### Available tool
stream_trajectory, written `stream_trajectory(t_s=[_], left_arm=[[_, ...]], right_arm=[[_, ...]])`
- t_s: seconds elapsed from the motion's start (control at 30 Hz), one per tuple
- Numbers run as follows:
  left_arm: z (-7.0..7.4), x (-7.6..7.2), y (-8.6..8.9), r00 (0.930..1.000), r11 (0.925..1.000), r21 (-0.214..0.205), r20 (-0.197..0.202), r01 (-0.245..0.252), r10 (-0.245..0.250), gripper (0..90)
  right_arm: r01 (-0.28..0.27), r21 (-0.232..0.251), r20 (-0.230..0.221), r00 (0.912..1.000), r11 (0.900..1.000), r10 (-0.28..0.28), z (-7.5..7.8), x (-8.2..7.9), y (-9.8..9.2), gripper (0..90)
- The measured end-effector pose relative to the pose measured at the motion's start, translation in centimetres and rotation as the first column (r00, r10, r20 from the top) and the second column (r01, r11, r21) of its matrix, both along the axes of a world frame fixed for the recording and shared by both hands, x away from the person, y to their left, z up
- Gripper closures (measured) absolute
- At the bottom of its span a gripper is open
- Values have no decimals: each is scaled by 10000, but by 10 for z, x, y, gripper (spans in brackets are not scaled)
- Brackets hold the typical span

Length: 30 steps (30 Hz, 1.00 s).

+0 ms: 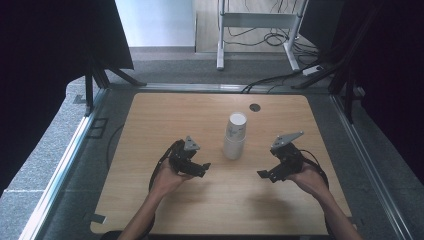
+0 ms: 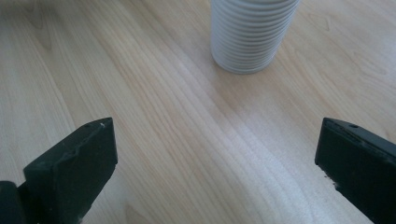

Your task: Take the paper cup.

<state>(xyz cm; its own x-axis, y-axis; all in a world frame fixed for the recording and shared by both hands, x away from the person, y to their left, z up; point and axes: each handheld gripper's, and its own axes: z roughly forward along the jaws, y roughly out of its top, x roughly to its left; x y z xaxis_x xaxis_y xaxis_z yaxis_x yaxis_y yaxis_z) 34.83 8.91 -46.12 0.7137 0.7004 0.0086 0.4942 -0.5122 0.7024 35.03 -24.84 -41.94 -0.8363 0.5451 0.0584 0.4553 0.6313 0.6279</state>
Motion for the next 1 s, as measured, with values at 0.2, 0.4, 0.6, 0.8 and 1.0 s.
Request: stream_trajectory(t_s=[0.2,0.4,0.6,0.8,1.0], left_arm=[[3,7,-8,9996,9996,42,84,269,-269,67],[4,14,-18,9989,9990,125,151,438,-439,68],[5,21,-26,9985,9986,55,139,535,-536,67],[6,29,-32,9981,9981,-91,60,606,-605,62],[9,35,-40,9970,9969,-163,138,764,-762,63]], right_arm=[[81,-26,-100,9999,10000,-82,6,8,3,0],[186,-281,-222,9996,9994,-193,12,17,7,22],[136,-590,-332,9993,9982,-156,21,26,13,27],[-9,-877,-455,9990,9962,-31,29,34,20,36],[-188,-1051,-590,9982,9943,127,34,42,27,44]])
